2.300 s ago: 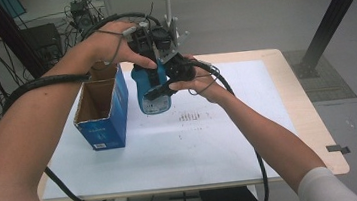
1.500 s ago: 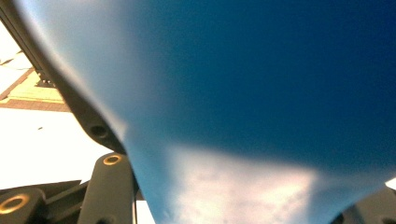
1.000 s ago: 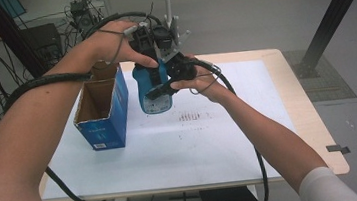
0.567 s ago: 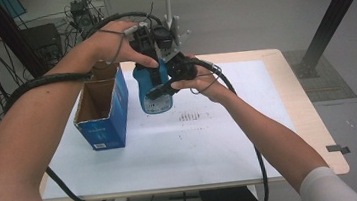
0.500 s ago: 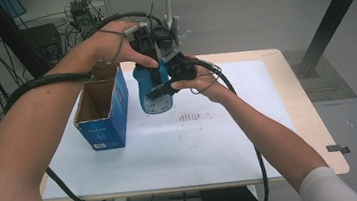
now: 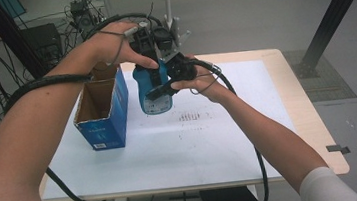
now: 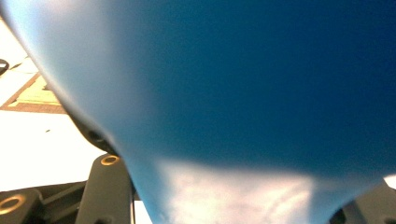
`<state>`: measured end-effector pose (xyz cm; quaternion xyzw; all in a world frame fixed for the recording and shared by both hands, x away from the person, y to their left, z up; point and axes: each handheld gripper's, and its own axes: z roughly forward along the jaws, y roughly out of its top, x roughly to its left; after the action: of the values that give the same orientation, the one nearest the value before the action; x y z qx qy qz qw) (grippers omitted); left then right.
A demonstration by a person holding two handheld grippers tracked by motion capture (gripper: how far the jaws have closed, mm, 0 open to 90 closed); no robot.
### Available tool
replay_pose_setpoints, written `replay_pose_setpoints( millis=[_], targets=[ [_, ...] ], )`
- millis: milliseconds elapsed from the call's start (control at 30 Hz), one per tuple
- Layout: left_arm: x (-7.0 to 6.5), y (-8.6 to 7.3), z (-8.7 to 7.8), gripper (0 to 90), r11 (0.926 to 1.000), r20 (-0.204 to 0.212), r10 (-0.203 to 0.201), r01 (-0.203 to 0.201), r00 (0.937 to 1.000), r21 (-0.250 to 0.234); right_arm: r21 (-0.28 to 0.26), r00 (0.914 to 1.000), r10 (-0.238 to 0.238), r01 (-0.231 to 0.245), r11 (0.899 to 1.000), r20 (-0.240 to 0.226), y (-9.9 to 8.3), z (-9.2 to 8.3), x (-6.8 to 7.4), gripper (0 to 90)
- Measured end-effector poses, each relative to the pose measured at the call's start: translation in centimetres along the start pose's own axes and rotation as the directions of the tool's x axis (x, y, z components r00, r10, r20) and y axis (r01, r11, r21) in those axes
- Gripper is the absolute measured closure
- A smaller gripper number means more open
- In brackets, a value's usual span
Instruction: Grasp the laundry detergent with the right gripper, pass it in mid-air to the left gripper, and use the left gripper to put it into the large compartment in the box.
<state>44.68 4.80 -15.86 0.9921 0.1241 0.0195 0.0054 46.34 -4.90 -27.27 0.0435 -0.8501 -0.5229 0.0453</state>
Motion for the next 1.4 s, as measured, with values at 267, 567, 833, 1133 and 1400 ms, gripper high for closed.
replay_pose_setpoints(
  millis=[267,567,833,1133,1400],
  targets=[
    [0.02,-0.05,-0.16,37.7,1.0,-0.005,0.001,-0.001,1.0,-0.005,-0.006,1.0,-0.005,0.005,1.0,0.004,0.0,-0.13,-0.06,41.9],
    [0.04,-0.14,-0.23,37.7,0.9999,-0.002,-0.004,0.004,1.0,-0.009,-0.006,1.0,0.002,-0.002,1.0,0.005,0.02,-0.17,0.01,41.9],
    [0.03,-0.14,-0.24,37.7,0.9999,0.002,-0.008,0.008,1.0,-0.013,-0.012,1.0,0.004,-0.004,1.0,-0.001,-0.04,-0.23,-0.02,41.5],
    [0.0,-0.08,-0.34,37.7,0.9999,0.006,-0.011,0.011,0.9999,-0.011,-0.013,0.9999,0.012,-0.012,1.0,-0.002,-0.03,-0.31,0.1,40.9],
    [-0.09,0.05,-0.29,37.7,0.9999,0.019,-0.012,0.012,0.9997,-0.009,-0.015,0.9997,0.025,-0.025,1.0,-0.004,-0.16,-0.44,0.05,36.1]
  ],
)
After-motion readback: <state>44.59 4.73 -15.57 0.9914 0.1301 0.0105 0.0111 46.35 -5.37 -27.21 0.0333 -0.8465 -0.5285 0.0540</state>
